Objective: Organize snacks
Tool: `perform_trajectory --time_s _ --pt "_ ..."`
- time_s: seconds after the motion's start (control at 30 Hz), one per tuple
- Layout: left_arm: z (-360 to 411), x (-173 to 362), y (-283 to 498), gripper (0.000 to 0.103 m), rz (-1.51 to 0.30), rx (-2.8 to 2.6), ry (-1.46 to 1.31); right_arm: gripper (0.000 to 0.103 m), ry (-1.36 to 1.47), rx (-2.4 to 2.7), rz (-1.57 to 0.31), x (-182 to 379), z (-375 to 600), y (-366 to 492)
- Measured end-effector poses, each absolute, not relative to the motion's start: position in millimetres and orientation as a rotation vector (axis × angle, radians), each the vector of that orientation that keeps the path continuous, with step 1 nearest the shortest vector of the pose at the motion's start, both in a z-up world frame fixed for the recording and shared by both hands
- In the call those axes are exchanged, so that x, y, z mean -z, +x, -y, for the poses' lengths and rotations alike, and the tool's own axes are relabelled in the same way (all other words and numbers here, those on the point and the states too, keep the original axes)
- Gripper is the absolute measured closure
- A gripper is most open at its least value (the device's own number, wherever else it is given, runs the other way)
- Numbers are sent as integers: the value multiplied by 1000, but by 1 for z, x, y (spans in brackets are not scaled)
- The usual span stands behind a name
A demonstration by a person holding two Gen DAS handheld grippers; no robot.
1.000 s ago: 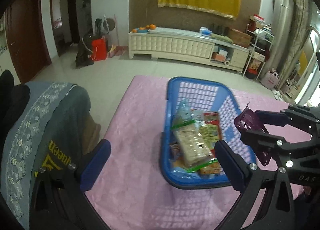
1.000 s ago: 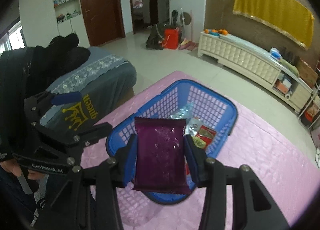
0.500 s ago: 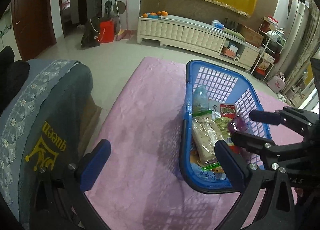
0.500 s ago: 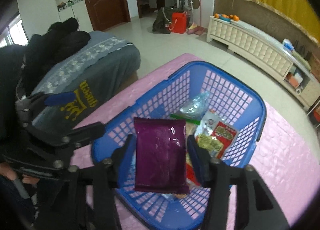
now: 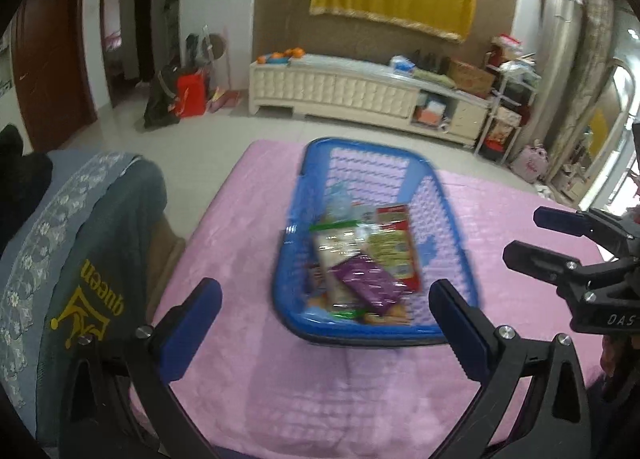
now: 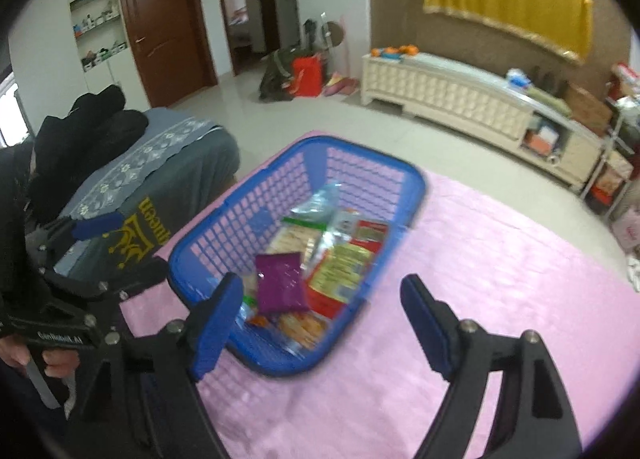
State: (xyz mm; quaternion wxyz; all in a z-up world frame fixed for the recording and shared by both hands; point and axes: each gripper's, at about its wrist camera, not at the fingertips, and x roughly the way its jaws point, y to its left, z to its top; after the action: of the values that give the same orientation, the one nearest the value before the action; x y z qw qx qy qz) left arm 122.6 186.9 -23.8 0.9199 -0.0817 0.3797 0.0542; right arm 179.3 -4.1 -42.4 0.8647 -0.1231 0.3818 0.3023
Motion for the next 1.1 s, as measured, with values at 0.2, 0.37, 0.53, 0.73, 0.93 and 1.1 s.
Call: perform_trajectory --time_s 0.2,0.37,0.53,0.73,0.93,1.1 --pt "-142 4 95 0 -698 -54 -156 18 -207 -562 -721 21 54 138" --pt "-106 -13 70 0 -627 -22 -150 14 -146 -487 -680 9 88 112" --pt "-82 -29 45 0 -565 5 -136 0 -72 -404 -615 -4 117 84" --pt "-61 -41 24 0 -534 30 -95 0 -28 -326 -560 -15 133 53" --pt "-44 -46 17 0 -525 51 -67 0 -22 -274 -532 -19 140 26" --pt "-35 -50 6 0 -509 75 -53 0 -18 -253 -513 -24 143 14"
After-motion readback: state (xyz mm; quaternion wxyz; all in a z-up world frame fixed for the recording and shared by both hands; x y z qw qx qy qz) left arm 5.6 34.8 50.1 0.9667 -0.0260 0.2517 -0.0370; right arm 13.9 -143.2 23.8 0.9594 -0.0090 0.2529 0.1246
